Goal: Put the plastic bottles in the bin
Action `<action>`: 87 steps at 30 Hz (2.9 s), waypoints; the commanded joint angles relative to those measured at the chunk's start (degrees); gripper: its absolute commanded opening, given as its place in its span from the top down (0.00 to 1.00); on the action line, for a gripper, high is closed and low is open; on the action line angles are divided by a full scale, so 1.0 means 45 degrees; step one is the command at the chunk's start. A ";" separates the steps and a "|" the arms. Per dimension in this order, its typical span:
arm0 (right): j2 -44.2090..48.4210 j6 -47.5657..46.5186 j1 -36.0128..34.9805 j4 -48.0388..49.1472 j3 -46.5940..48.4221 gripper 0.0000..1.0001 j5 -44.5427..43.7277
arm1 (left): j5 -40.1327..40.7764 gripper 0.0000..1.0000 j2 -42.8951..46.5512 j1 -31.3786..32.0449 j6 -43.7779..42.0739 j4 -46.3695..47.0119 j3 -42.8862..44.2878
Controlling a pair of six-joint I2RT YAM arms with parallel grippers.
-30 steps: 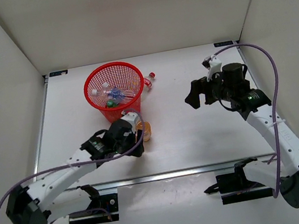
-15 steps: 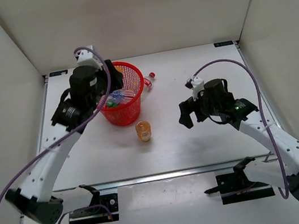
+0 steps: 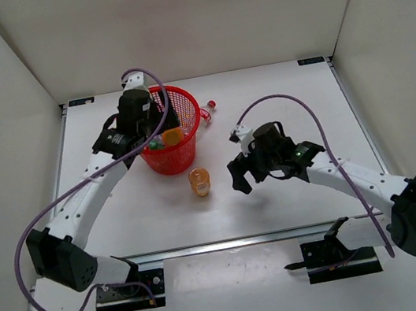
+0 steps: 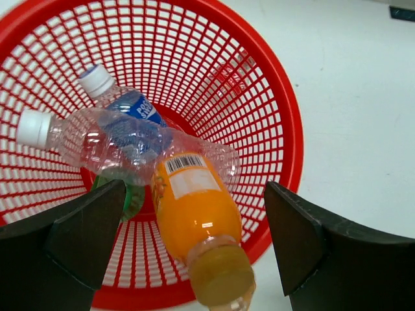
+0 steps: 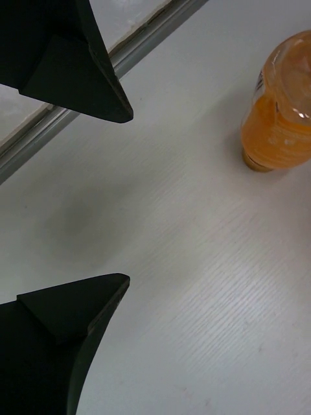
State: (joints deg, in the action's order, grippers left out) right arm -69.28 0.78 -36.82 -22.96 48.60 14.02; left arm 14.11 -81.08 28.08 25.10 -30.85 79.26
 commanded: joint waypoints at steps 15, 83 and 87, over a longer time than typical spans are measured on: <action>-0.4153 -0.1677 -0.2424 0.5550 0.1267 0.01 0.1144 | 0.1317 0.02 0.6335 -0.1005 0.1276 -0.5974 -0.2905; -1.0111 0.4923 0.3532 -0.1302 1.5466 0.01 -0.3858 | 0.0361 0.01 0.5361 -0.4011 0.1473 -0.4336 -0.5114; -1.1652 0.5646 0.3262 -0.0993 1.5975 0.01 -0.4322 | 0.1119 0.01 0.4992 -0.4305 0.1803 -0.4315 -0.5272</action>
State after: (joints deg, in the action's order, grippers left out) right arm -118.30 21.04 -20.23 -25.39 117.75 -1.80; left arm 15.90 -58.41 9.52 32.45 -50.00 54.48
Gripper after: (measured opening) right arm 0.992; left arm 0.988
